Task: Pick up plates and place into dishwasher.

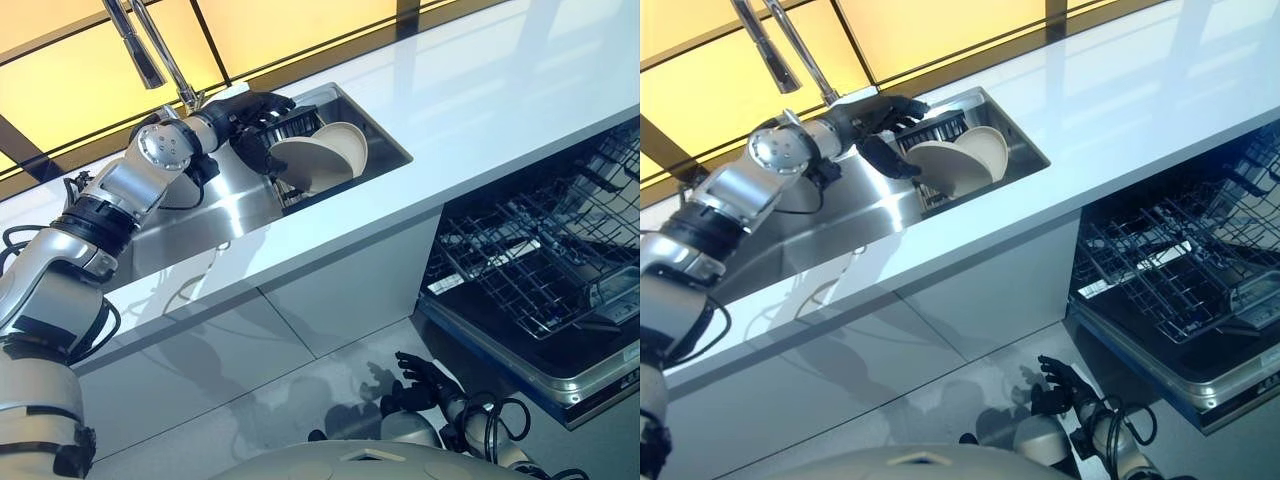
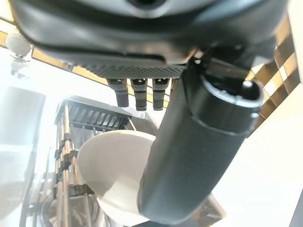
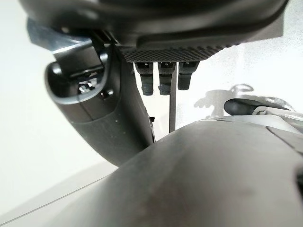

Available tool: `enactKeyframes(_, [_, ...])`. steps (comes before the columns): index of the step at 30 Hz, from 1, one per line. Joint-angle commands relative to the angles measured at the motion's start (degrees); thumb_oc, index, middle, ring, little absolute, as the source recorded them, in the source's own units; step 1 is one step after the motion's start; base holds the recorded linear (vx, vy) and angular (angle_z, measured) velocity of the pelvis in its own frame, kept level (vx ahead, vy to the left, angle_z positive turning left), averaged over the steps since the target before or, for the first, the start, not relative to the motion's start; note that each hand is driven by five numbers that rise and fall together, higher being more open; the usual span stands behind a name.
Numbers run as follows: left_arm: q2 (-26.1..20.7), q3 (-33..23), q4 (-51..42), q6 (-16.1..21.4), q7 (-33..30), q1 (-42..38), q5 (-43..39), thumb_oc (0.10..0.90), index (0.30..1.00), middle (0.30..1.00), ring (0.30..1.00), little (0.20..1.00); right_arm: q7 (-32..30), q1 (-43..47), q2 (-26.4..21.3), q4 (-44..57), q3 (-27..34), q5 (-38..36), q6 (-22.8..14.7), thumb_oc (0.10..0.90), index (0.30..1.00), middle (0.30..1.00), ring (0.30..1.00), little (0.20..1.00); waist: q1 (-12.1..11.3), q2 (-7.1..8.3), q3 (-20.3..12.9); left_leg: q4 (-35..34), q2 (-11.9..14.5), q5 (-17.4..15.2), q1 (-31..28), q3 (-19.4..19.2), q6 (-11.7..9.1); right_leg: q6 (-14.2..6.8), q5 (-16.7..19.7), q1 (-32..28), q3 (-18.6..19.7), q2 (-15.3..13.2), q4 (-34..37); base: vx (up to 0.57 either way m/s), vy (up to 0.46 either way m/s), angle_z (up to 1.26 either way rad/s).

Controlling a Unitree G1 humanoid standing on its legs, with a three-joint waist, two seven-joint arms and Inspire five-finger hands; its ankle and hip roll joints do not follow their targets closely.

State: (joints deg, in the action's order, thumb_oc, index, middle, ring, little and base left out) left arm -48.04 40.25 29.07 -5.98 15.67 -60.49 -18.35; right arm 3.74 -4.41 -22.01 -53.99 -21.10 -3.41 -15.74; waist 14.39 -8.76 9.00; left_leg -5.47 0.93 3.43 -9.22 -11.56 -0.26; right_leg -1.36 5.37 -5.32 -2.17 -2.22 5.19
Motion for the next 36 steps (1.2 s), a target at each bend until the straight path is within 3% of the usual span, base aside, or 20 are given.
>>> enactKeyframes(1, [-3.7,-7.0,6.0,4.3,-1.6,-6.4,-0.8,0.8,0.9,0.9,0.9,0.9,0.9,-2.6,0.1,1.6,-2.2,-1.1,-3.7,0.8,0.9,0.9,0.9,0.9,1.0,0.51,-2.8,1.4,-1.6,-5.2,-0.7,-0.9,0.8,-3.7,-6.2,0.1,-0.3,1.4,-3.6,0.0,0.0,0.0])
enactKeyframes(13, [-0.3,-8.2,8.2,3.8,-2.4,-4.7,-1.7,0.8,0.9,0.9,0.9,0.9,0.5,-4.8,-0.8,1.9,-0.6,-0.7,-4.2,0.8,0.9,0.9,0.9,0.9,3.3,0.34,-1.3,1.5,-1.7,-5.3,-0.7,-2.6,1.1,-4.2,-5.8,1.3,0.7,1.2,-4.2,0.02,-0.001,-0.07])
enactKeyframes(29, [2.5,-8.6,11.2,7.3,-7.0,-4.7,-6.2,0.8,0.9,0.9,0.9,0.9,0.3,-6.9,-3.1,11.7,-1.0,0.3,-5.0,0.8,0.9,0.9,0.9,0.9,5.8,1.08,0.6,1.5,-1.6,-5.3,-0.1,-4.7,1.2,-5.0,-4.7,3.5,2.2,1.0,-4.7,0.03,0.004,-0.06])
enactKeyframes(30, [2.9,-9.0,11.1,7.5,-7.6,-4.4,-6.3,0.284,0.458,0.458,0.458,0.384,0.3,-7.2,-3.1,11.7,-0.8,0.5,-5.3,0.8,0.9,0.9,0.9,0.9,6.2,1.16,0.8,1.5,-1.7,-5.4,-0.4,-4.7,1.2,-5.1,-4.9,3.2,2.2,1.0,-4.7,0.04,0.015,-0.07])
enactKeyframes(31, [3.0,-9.1,11.1,7.6,-7.7,-4.4,-6.4,0.1,0.3,0.3,0.3,0.2,0.4,-7.3,-3.1,11.8,-0.8,0.6,-5.5,0.8,0.9,0.9,0.9,0.9,6.3,1.21,0.9,1.5,-1.7,-5.4,-0.5,-4.8,1.2,-5.1,-4.8,3.1,2.2,1.0,-4.7,0.04,0.016,-0.1])
enactKeyframes(36, [3.5,-9.0,11.1,8.0,-9.1,-4.0,-5.3,0.1,0.3,0.3,0.3,0.2,0.5,-8.1,-3.8,12.8,-0.3,0.9,-6.3,0.8,0.9,0.9,0.9,0.9,6.7,1.19,1.2,1.8,-1.6,-5.5,-0.5,-5.1,1.1,-5.1,-4.8,3.2,2.3,1.0,-4.9,0.02,0.009,-0.09])
